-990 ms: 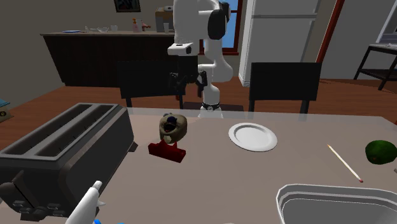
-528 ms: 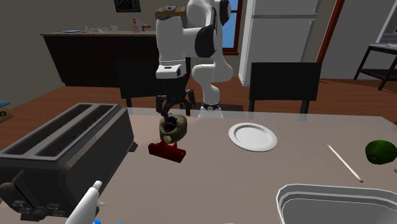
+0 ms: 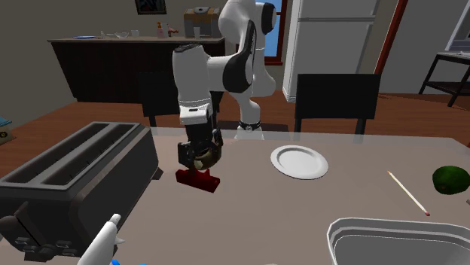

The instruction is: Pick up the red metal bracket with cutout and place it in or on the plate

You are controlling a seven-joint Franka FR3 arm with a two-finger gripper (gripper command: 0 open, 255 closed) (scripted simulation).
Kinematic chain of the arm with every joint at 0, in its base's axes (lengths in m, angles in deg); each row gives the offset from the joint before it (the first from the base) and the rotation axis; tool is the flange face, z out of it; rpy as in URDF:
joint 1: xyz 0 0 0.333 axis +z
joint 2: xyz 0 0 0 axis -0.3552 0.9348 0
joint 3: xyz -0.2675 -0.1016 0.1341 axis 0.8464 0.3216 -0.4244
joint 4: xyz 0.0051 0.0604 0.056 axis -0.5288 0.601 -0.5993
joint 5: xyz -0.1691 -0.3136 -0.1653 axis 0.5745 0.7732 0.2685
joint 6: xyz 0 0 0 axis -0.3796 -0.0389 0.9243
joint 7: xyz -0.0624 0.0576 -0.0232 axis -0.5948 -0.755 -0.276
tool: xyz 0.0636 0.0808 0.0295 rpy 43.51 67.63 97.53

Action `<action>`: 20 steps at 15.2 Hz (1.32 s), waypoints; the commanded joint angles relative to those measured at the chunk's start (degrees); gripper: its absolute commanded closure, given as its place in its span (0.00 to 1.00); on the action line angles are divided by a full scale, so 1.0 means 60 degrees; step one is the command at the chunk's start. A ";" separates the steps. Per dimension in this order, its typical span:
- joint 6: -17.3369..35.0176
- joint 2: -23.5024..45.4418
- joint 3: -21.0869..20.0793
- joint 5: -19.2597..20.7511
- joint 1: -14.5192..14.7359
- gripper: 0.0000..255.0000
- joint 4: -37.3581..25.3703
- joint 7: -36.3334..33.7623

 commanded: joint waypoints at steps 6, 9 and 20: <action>0.0606 0.0493 -0.0057 -0.0341 -0.0013 0.00 0.0167 0.0292; 0.0606 0.0493 -0.0057 -0.0342 -0.0014 0.00 0.0166 0.0292; 0.0612 0.0493 -0.0056 -0.0343 -0.0015 1.00 0.0174 0.0296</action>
